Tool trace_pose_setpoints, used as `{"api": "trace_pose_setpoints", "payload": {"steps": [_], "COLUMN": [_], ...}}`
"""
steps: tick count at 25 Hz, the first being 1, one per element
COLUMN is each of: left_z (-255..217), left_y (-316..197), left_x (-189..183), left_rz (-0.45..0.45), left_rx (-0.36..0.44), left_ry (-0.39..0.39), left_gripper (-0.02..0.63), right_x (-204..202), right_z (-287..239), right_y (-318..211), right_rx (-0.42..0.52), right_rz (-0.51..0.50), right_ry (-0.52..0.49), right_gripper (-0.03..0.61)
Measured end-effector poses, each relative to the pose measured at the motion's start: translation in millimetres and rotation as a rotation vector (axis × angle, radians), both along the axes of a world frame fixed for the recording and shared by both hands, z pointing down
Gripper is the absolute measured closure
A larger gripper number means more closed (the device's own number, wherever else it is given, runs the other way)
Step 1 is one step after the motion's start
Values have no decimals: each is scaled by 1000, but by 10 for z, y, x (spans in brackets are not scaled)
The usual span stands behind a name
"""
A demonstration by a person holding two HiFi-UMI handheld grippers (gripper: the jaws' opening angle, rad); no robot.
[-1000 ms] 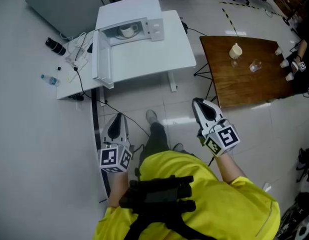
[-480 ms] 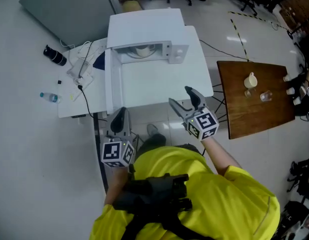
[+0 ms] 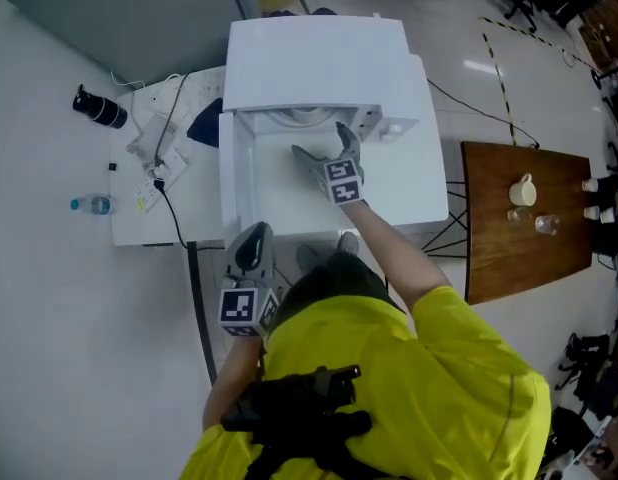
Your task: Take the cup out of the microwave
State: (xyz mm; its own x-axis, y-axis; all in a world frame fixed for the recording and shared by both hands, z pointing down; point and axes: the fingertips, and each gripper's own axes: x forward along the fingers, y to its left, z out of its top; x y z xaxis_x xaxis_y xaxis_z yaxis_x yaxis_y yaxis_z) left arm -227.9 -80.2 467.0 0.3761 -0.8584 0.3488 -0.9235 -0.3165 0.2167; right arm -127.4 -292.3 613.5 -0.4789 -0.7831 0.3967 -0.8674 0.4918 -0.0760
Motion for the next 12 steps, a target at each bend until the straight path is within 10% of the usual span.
{"api": "trace_pose_setpoints", "payload": {"steps": [12], "left_z": [378], "left_y": [-127], "left_x": [-44], "left_rz": [-9], "left_rx": [-102], "left_ry": [24], "left_gripper": [603], "right_x": [-210], "right_z": [914], "right_y": [-1164], "right_rx": [-56], "right_rz": [198], "right_ry": [51], "right_gripper": [69]}}
